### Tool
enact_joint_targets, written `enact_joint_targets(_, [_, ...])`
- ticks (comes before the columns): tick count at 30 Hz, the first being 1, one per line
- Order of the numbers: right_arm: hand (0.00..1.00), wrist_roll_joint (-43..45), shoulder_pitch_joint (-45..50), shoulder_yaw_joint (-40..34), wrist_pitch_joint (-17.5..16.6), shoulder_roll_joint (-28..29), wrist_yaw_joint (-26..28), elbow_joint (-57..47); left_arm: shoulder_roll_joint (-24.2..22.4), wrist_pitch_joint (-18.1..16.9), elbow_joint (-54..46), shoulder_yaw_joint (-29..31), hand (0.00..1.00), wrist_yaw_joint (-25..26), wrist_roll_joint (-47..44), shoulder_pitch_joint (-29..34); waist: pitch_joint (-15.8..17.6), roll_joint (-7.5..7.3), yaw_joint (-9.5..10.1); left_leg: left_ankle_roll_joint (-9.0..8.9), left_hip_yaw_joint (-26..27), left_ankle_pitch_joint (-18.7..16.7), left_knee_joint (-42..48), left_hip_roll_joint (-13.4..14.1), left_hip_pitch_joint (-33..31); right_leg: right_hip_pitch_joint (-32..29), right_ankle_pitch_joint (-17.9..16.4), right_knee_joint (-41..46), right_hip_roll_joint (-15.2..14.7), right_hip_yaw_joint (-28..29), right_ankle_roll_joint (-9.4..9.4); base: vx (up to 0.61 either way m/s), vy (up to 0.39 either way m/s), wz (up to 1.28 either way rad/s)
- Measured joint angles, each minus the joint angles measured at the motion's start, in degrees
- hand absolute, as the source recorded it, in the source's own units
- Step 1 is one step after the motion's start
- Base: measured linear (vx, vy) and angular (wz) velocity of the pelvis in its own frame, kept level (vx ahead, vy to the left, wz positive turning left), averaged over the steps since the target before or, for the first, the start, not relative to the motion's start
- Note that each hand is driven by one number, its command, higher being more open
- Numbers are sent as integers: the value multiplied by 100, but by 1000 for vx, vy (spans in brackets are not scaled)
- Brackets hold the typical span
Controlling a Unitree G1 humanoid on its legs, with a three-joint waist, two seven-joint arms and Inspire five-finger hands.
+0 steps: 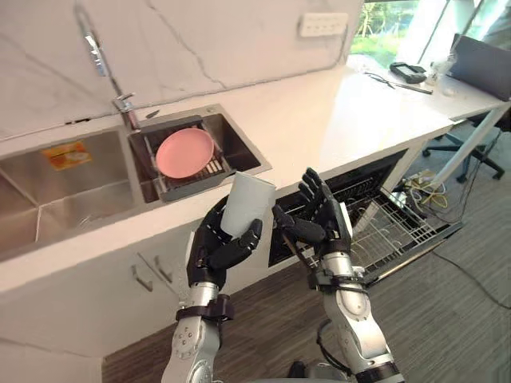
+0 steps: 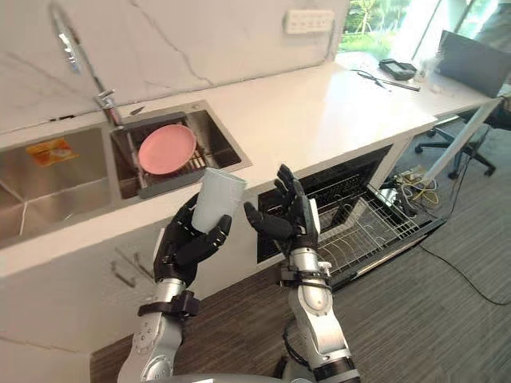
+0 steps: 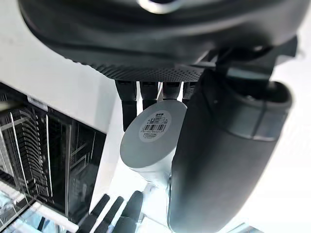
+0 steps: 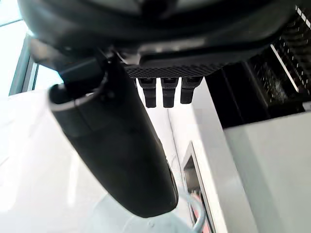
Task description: Walk over to the sink, pick up the cup, carry it to the dishwasher, place the cup inside the dishwasher, then close the dishwasher door
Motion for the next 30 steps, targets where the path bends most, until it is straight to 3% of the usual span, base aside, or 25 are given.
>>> enact_joint_targets(1, [90, 1, -1, -64, 0, 1, 1, -1, 1, 0, 5, 3, 30, -1, 0, -25, 15, 23, -8, -46, -47, 50, 296, 64, -69, 125, 36, -125, 63, 20, -3, 135, -34, -26])
enact_joint_targets(3, [90, 14, 1, -93, -2, -4, -4, -14, -1, -1, 56, 79, 30, -2, 0, -67, 75, 90, 8, 73, -230, 585, 1461, 184, -353, 645, 162, -594, 194, 202, -3, 176, 1, -43])
enact_joint_targets(4, [90, 21, 6, -93, -17, -1, -4, -61, 0, -8, 68, 108, 30, 4, -1, -81, 106, 52, 58, 21, -434, 424, 1743, 95, -544, 803, 203, -798, 164, 339, 8, 143, 35, -44])
enact_joint_targets(5, [90, 29, 5, -124, -32, 2, -10, -105, 0, -19, 67, 106, 30, 3, -1, -109, 85, 90, 64, -6, -576, 243, 1713, 28, -693, 819, 203, -851, 153, 378, 8, 136, 70, -43])
enact_joint_targets(7, [90, 65, -22, -204, -57, 19, -19, -179, -38, -26, 67, 60, 30, -14, 5, -185, 104, 100, 124, 62, -1132, -63, 1011, -414, -1204, 841, 200, -963, 47, 626, 6, 141, 119, -50])
enact_joint_targets(8, [90, 67, -19, -205, -57, 19, -19, -178, -52, -26, 67, 60, 30, -13, 7, -186, 117, 88, 150, 44, -1271, -46, 703, -525, -1247, 842, 208, -961, 18, 715, 37, 140, 165, -70])
enact_joint_targets(9, [90, 68, -18, -216, -57, 9, -13, -178, -73, -26, 67, 61, 30, -8, 10, -188, 118, 167, 163, -19, -1582, 351, -201, -672, -1224, 852, 238, -916, 37, 870, 208, 160, 185, -80])
enact_joint_targets(10, [90, 84, 21, -221, -57, 28, -11, -124, -56, -26, 96, 56, 30, 8, 61, -194, 149, 155, 188, 141, -1497, 955, -440, -692, -1051, 940, 208, -922, 60, 1104, 310, 187, 185, -68])
enact_joint_targets(12, [90, 194, 109, -218, -58, 137, 20, -161, 45, -30, 92, 60, 30, 14, 62, -253, 175, -18, 111, 219, -1400, 1003, -646, -835, -914, 958, 238, -1038, -69, 1225, 373, 170, 144, -27])
enact_joint_targets(14, [90, 281, 127, -220, -57, 167, 28, -166, 115, -27, 92, -2, 30, 14, 67, -270, 178, -87, 60, 280, -1304, 1042, -829, -934, -826, 971, 263, -1147, -157, 1302, 410, 156, 144, -15])
enact_joint_targets(21, [90, 925, 604, -48, -58, 290, 316, -679, 143, -23, 24, -372, 30, 23, 483, -267, 135, -117, 23, 350, -1009, 1178, -1656, -1077, -214, 1208, 317, -1521, -234, 1674, 482, 96, 40, -20])
enact_joint_targets(30, [90, 1405, 782, 102, -63, 269, 425, -849, 144, -20, 39, -372, 30, 255, 732, -377, 31, -135, -98, 324, -971, 1220, -2014, -1062, 82, 1227, 326, -1553, -154, 1926, 474, 30, -9, -17])
